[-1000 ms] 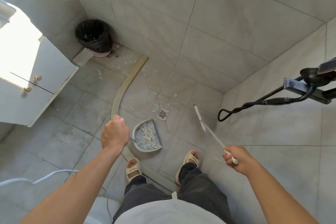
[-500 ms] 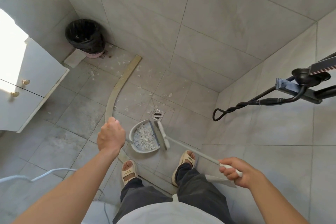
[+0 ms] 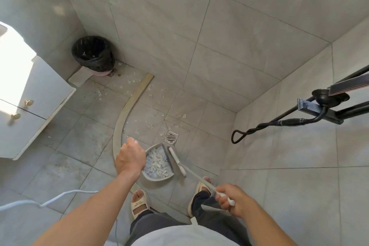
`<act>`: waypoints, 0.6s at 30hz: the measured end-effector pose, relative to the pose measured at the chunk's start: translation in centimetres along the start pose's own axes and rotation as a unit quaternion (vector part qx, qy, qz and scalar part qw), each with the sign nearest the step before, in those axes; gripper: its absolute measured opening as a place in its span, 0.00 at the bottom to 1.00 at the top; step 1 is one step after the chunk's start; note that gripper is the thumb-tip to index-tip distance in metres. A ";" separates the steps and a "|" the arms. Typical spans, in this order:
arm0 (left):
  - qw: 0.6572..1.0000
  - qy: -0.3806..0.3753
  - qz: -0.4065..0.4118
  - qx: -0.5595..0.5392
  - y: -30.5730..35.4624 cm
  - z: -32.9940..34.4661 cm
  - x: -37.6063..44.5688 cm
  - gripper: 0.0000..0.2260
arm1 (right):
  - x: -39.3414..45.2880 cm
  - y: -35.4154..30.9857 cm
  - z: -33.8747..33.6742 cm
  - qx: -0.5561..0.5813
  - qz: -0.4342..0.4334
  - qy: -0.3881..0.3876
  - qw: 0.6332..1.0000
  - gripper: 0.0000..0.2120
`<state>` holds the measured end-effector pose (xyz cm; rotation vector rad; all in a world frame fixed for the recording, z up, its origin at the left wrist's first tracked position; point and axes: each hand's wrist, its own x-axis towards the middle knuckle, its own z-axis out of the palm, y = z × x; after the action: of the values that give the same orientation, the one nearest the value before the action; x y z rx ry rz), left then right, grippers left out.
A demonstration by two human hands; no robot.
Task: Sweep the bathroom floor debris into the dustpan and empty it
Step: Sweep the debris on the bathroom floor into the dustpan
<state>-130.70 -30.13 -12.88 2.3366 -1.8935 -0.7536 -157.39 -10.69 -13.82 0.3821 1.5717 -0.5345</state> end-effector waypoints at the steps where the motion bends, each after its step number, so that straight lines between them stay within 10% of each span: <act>1: 1.000 0.000 0.002 0.001 -0.3 -0.2 0.1 0.13 | -0.5 -0.7 -0.4 0.027 0.004 -0.021 0.999 0.08; 18: 1.000 0.007 -0.004 0.003 -2.7 -1.1 2.1 0.12 | 1.9 -1.9 2.6 -0.050 -0.031 0.049 0.997 0.11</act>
<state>-127.47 -31.71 -13.49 2.3486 -1.8839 -0.7306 -156.36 -13.84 -15.61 0.2885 1.7023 -0.4888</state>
